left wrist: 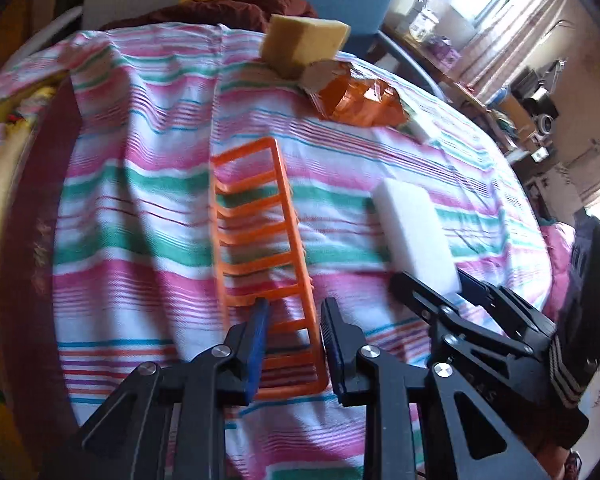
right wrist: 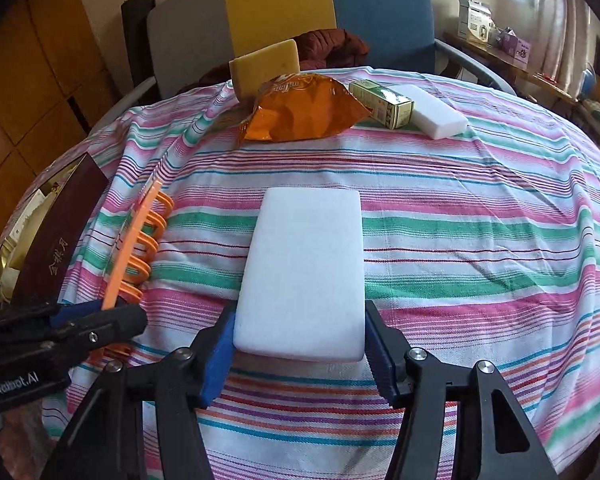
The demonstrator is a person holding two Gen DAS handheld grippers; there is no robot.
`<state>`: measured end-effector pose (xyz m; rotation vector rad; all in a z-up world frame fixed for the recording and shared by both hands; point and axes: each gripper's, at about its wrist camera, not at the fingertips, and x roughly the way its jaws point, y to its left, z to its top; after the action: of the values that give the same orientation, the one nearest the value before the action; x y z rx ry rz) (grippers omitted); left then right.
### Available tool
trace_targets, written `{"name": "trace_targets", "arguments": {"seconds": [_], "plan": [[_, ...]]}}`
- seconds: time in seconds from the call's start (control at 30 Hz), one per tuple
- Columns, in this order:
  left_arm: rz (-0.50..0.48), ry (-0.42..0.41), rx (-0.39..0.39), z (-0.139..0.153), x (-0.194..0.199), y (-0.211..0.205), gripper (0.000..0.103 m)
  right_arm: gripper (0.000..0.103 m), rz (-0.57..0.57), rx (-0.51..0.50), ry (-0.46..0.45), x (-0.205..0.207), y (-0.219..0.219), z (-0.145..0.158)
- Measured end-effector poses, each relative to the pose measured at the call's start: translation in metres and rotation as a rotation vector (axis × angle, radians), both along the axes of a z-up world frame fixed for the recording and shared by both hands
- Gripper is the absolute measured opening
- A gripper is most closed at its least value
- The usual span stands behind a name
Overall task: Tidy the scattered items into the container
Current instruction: 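Carry the white block and orange rack over the gold tin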
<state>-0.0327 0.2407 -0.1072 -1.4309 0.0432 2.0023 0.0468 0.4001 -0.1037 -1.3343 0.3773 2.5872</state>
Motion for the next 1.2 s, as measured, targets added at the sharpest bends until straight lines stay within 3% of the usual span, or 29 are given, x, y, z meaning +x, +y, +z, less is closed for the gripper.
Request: {"name": "trace_targets", "arguments": {"seconds": [0.1,0.2,0.33,0.57,0.93,1.07,1.2], "plan": [[-0.014,0.039,0.008,0.006,0.007,0.0,0.01,0.06,0.0,-0.011,0.007,0.001,0.002,0.0],[-0.027,0.105,-0.017,0.017,0.015,0.0,0.01,0.06,-0.009,-0.016,0.006,0.001,0.002,0.001],[-0.034,0.161,-0.026,0.03,0.026,-0.005,0.009,0.058,-0.021,-0.096,0.023,0.006,0.001,0.007],[0.001,0.231,-0.008,0.06,0.035,-0.031,0.009,0.058,0.017,-0.17,0.071,0.014,-0.021,0.029],[0.172,0.295,-0.035,0.087,0.033,-0.129,0.009,0.058,0.277,-0.277,0.163,-0.006,-0.124,0.083],[0.246,0.31,-0.081,0.086,0.026,-0.168,0.009,0.058,0.372,-0.29,0.15,-0.012,-0.164,0.085],[0.295,0.271,-0.089,0.076,0.019,-0.195,0.009,0.058,0.431,-0.296,0.115,-0.019,-0.196,0.08]]}}
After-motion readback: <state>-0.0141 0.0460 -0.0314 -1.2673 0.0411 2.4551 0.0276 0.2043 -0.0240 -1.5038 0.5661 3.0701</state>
